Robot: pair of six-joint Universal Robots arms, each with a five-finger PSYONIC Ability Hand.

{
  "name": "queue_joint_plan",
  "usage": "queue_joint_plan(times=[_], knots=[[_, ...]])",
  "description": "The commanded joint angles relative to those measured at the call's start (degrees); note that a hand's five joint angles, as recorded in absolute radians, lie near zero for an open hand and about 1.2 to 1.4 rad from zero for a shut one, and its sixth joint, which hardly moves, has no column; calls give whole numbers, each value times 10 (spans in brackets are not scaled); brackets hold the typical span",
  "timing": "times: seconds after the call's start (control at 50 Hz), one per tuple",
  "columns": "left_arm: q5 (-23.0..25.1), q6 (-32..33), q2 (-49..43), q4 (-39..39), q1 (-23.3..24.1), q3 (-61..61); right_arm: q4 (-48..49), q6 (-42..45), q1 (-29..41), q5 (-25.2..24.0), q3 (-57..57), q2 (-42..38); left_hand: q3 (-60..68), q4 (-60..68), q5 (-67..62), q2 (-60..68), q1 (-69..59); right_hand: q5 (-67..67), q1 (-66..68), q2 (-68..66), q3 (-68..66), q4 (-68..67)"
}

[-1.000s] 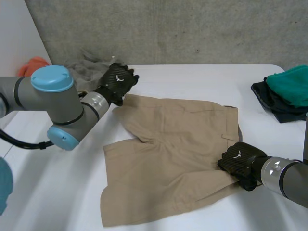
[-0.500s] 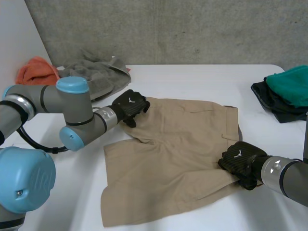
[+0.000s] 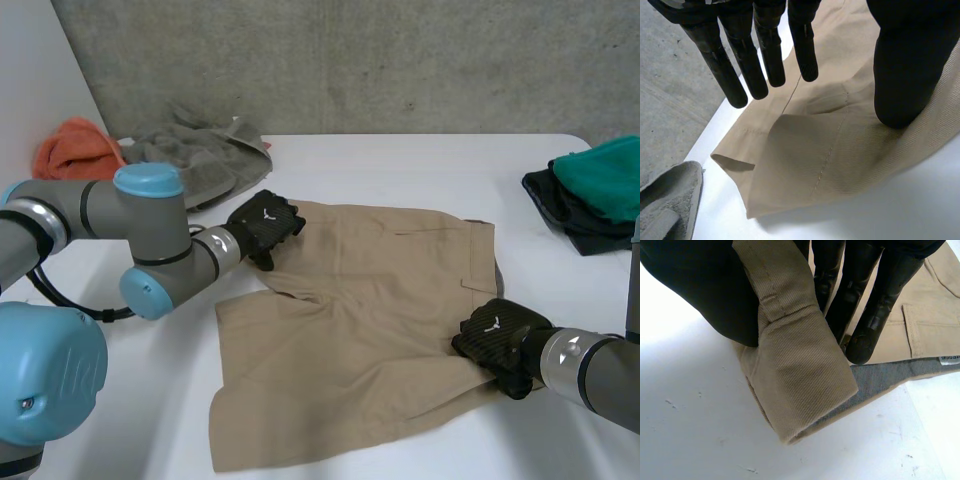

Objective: Fold the laundry.

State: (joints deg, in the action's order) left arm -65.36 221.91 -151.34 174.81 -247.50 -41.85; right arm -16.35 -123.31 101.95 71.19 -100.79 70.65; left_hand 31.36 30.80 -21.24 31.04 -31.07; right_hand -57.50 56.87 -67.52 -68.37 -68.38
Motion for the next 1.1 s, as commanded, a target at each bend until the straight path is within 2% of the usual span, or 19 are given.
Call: queue_joint_plan(times=[0.02, 0.18, 0.4, 0.5, 0.66, 0.76, 0.96, 1.04, 1.1], knots=[[1, -1, 3, 10, 4, -1, 0, 0, 0, 0, 0, 0, 47, 53, -49, 51, -50, -125, 231, -125, -116, -116], [1, 1, -9, 14, 4, 2, 0, 0, -1, 0, 0, 0, 91, 97, -93, 95, -94, -125, 231, -125, -116, -116], [-1, 21, -24, 13, 3, 7, 0, 0, -1, -1, 1, -1, 263, 268, -264, 266, -266, -125, 231, -125, -116, -116], [-15, 22, -17, 18, 4, 6, 0, 0, -1, 0, 1, 0, 486, 491, -487, 489, -489, -125, 231, -125, -116, -116], [-86, 20, 41, 95, 7, -31, 0, 0, -1, 0, 1, 0, 486, 492, -488, 490, -489, -125, 231, -125, -116, -116], [-93, 16, 92, 134, 4, -94, -1, 0, -1, -1, 1, 0, 486, 492, -488, 490, -489, -125, 231, -125, -116, -116], [-101, 19, 150, 142, 0, -247, -1, 0, 0, -1, -1, 0, 486, 492, -488, 490, -489, -125, 231, -125, -116, -116], [-154, 15, 173, 142, -10, -306, -1, 0, 0, -1, 0, 0, 486, 492, -488, 490, -489, -125, 231, -125, -116, -116], [-173, 13, 177, 145, -11, -325, -1, -4, 1, -1, 1, 0, 486, 492, -488, 490, -489, -125, 231, -125, -116, -116]])
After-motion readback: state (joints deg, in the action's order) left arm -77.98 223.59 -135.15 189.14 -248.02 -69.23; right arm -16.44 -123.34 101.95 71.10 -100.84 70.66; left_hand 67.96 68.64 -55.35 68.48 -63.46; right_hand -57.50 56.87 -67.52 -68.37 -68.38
